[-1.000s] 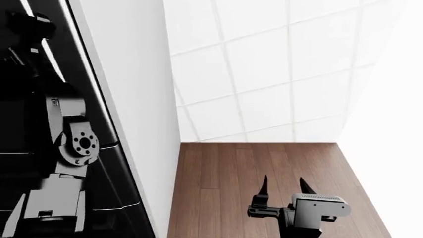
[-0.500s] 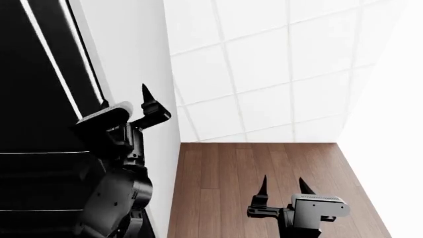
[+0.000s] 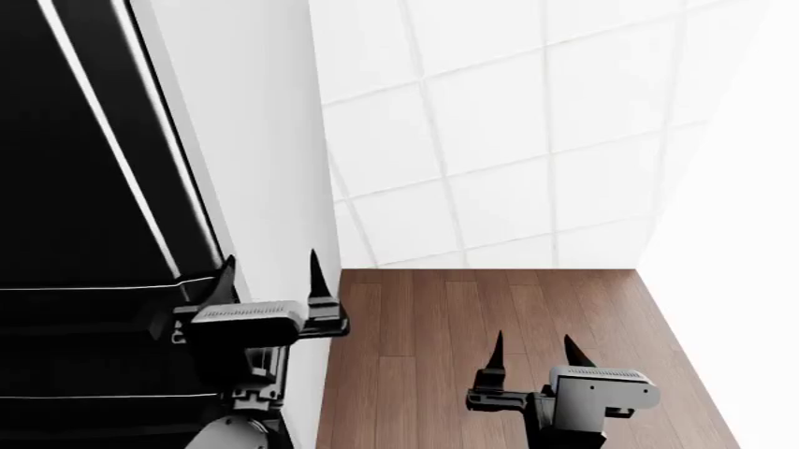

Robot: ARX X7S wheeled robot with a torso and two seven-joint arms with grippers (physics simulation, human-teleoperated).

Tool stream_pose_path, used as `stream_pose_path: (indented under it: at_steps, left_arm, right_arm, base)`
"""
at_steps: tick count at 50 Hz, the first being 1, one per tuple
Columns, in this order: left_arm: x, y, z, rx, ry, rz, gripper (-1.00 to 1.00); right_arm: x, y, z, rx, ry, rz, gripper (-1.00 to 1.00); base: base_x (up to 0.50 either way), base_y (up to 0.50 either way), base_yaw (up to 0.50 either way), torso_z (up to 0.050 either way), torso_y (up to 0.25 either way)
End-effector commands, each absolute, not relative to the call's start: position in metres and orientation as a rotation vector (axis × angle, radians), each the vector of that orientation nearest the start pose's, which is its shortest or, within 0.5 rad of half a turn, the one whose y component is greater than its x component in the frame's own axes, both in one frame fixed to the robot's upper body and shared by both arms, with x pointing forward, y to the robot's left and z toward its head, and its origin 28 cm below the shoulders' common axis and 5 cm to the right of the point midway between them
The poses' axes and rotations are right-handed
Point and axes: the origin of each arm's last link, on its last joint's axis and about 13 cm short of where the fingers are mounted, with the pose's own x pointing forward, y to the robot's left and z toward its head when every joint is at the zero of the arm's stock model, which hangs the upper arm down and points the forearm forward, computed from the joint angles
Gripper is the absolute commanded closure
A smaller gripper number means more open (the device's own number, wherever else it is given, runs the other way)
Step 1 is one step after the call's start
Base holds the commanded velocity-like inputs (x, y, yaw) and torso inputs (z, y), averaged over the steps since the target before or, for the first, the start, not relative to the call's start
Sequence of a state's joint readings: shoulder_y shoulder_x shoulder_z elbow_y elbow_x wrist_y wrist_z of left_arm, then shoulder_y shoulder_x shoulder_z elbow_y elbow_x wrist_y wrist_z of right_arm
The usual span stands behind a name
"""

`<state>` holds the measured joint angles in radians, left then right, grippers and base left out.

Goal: Close the fridge doors

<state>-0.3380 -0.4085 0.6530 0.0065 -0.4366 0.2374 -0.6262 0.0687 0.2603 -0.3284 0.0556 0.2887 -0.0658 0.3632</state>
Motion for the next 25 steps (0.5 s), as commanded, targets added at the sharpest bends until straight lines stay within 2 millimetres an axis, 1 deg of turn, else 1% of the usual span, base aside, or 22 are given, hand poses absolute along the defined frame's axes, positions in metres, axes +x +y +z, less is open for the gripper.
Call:
stream_pose_path:
  at_steps: [1,9,18,21,25]
  left_arm:
    - [0.241,0.189,0.063,-0.022,-0.255,0.001,-1.0]
    - [0.233,0.189,0.061,-0.018,-0.257,-0.002,-1.0]
    - [0.221,0.19,0.053,-0.018,-0.248,-0.016,-1.0]
    - [0.217,0.191,0.05,-0.019,-0.244,-0.011,-1.0]
    - [0.216,0.192,0.048,-0.013,-0.241,-0.016,-1.0]
  right_arm:
    - [0.216,-0.097,0.011,0.014,0.012,-0.063,-1.0]
    - [0.215,-0.097,0.011,0.017,0.007,-0.061,-1.0]
    - [0.215,-0.097,0.011,0.016,0.006,-0.056,-1.0]
    - [0.215,-0.097,0.012,0.015,0.006,-0.056,-1.0]
    - [0.215,-0.097,0.012,0.012,0.005,-0.054,-1.0]
  base:
    - [0.0,0.0,0.0,0.0,0.0]
    - [0.0,0.0,0.0,0.0,0.0]
    - [0.0,0.0,0.0,0.0,0.0]
    - [-0.13,0.0,0.0,0.0,0.0]
    - [-0.28,0.0,0.0,0.0,0.0]
